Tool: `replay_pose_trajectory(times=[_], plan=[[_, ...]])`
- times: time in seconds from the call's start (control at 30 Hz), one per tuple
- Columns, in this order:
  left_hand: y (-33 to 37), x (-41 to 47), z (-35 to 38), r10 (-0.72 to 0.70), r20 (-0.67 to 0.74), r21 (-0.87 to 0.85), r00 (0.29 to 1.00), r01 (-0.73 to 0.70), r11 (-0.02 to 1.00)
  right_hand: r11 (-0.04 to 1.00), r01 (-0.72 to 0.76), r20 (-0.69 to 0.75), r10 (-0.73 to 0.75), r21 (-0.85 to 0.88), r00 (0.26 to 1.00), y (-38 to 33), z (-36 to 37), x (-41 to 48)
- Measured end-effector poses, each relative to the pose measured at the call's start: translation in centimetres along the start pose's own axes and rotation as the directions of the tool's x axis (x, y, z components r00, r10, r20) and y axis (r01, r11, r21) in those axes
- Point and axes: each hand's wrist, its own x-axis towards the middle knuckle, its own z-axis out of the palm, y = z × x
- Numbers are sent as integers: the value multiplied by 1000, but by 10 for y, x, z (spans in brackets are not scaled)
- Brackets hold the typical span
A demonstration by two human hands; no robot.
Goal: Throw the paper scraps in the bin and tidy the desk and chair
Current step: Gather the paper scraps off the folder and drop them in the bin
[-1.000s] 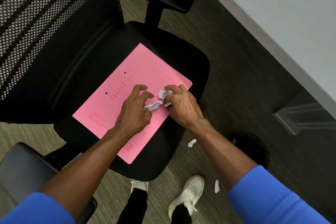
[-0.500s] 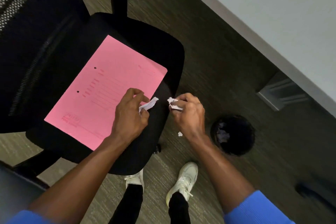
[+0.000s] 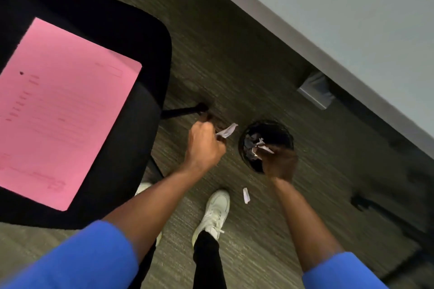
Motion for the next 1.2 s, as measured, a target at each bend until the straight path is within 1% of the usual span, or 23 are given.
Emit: replay_pose_trajectory(times=[0.03, 0.1, 0.13, 0.23, 0.3, 0.37, 0.43, 0.5, 0.6, 0.7, 0.77, 0.83, 0.87, 0.9, 0.97, 1.03, 1.13, 1.2], plan=[[5, 3, 16, -33, 18, -52, 999, 33, 998, 1000, 0, -2, 0, 14, 1000, 7, -4, 6], [15, 11, 47, -70, 14, -215, 997, 71, 974, 999, -19, -1, 19, 51, 1000, 21, -9, 19], [20, 13, 60, -102, 21, -242, 995, 104, 965, 998, -34, 0, 34, 61, 999, 30, -10, 27], [31, 17, 98, -196, 108, -258, 975, 218, 941, 994, -108, 8, 107, 32, 994, 53, -12, 49], [40, 16, 121, -202, 148, -302, 968, 238, 923, 992, -125, -7, 125, 11, 992, 65, -14, 61], [45, 13, 142, -176, 160, -329, 971, 221, 918, 989, -148, 9, 148, -9, 989, 77, -18, 70], [47, 11, 164, -155, 180, -309, 971, 205, 929, 988, -149, 16, 149, -41, 989, 84, -20, 76], [47, 12, 180, -167, 197, -269, 966, 217, 938, 989, -124, 21, 126, -78, 992, 92, -19, 81], [47, 16, 198, -168, 202, -218, 965, 212, 953, 990, -118, 21, 120, -75, 993, 98, -17, 89], [46, 18, 210, -157, 220, -208, 963, 204, 957, 988, -148, 97, 152, -43, 984, 98, -17, 95], [42, 18, 214, -157, 228, -231, 961, 210, 950, 989, -127, 137, 136, -72, 981, 105, -15, 99], [36, 17, 214, -157, 239, -216, 958, 210, 953, 995, -42, 108, 51, -87, 993, 125, -8, 108], [33, 17, 214, -149, 257, -191, 955, 201, 961, 997, -17, 99, 24, -80, 995, 141, -4, 117], [30, 16, 212, -132, 283, -167, 950, 185, 968, 997, -5, 85, 11, -71, 996, 141, -3, 115], [27, 14, 205, -101, 325, -121, 940, 147, 982, 996, -33, 82, 39, -81, 996, 110, -10, 93], [23, 11, 200, -78, 346, -106, 935, 122, 987, 990, -32, 45, 39, -140, 998, 101, -14, 83], [14, 5, 194, -67, 355, -44, 932, 88, 995, 988, 19, 27, -15, -150, 1000, 112, -12, 74], [8, -2, 187, -82, 359, -3, 930, 89, 996, 989, 33, 56, -26, -145, 998, 133, -5, 70]])
